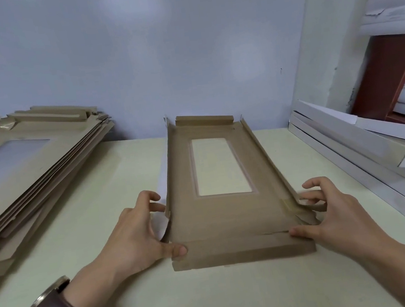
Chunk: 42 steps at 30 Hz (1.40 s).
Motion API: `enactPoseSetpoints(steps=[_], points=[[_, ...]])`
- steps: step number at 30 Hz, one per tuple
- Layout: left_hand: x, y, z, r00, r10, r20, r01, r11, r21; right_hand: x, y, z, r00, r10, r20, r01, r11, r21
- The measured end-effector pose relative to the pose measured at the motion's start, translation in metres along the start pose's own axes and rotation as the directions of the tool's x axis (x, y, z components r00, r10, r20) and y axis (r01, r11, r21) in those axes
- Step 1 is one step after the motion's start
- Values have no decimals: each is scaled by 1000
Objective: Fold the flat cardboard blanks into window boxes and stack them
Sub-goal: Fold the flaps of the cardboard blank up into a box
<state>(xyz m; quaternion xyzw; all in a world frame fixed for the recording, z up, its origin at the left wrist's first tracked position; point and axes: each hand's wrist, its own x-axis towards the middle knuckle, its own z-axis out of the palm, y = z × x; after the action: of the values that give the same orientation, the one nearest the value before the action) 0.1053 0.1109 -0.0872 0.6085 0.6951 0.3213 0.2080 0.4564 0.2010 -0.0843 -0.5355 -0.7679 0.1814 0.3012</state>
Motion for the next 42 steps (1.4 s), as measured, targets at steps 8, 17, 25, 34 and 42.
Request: enactPoseSetpoints(steps=[8, 17, 25, 34, 42], points=[[6, 2, -6, 994, 52, 100, -68, 984, 164, 7, 5, 0, 991, -58, 117, 73, 989, -132], [9, 1, -7, 991, 31, 133, -54, 984, 169, 12, 13, 0, 974, -70, 215, 113, 975, -193], [11, 5, -6, 976, -111, 188, 55, 959, 279, 14, 12, -3, 962, 9, 272, 56, 971, -231], [17, 11, -7, 965, -167, 204, 98, 946, 309, 21, 9, 1, 964, 30, 263, 31, 974, -225], [15, 16, -3, 977, -126, 172, 87, 972, 218, 25, 5, 2, 978, 24, 205, 7, 989, -150]])
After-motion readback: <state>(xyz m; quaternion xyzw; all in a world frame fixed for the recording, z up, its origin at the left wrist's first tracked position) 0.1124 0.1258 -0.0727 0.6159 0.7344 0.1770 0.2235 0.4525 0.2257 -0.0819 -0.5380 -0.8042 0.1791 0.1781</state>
